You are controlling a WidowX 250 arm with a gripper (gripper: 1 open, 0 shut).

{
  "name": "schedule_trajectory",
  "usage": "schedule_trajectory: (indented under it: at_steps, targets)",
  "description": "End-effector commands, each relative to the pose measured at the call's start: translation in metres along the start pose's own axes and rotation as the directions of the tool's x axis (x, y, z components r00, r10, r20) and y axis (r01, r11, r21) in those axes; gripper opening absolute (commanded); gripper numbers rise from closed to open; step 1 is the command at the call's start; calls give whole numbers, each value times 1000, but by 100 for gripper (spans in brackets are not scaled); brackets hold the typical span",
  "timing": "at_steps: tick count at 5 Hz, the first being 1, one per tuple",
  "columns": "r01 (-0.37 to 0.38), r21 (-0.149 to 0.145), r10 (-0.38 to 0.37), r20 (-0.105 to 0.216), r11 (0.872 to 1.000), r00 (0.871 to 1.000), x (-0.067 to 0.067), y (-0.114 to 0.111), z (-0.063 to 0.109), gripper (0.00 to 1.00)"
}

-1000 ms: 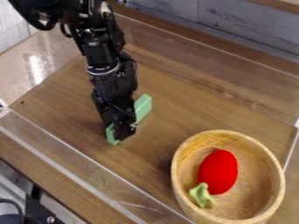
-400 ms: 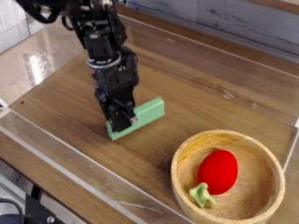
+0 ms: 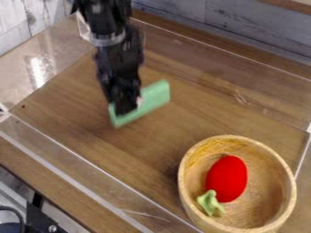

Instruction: Put the green block in the brown bowl

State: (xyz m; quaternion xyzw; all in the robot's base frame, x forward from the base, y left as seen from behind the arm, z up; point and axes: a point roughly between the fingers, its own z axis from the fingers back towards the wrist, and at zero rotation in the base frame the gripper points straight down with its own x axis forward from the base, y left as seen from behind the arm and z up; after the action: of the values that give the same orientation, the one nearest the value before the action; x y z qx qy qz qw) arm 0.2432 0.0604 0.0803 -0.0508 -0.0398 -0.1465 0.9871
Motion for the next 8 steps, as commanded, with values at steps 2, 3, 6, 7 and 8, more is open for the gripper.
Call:
schedule_trajectory:
  at_steps: [2, 3, 6, 7, 8]
  targets:
    - [-39, 54, 36, 53, 998, 998, 8, 19, 33, 0]
    - [-31, 46, 29, 50, 998, 998, 11, 9, 31, 0]
    - [-14, 30, 13, 43, 999, 999, 2, 15, 18, 0]
    - [-5, 24, 4, 41, 1000, 999, 9, 18, 14, 0]
    - [-19, 19, 19, 43, 1000, 999, 8, 21, 19, 0]
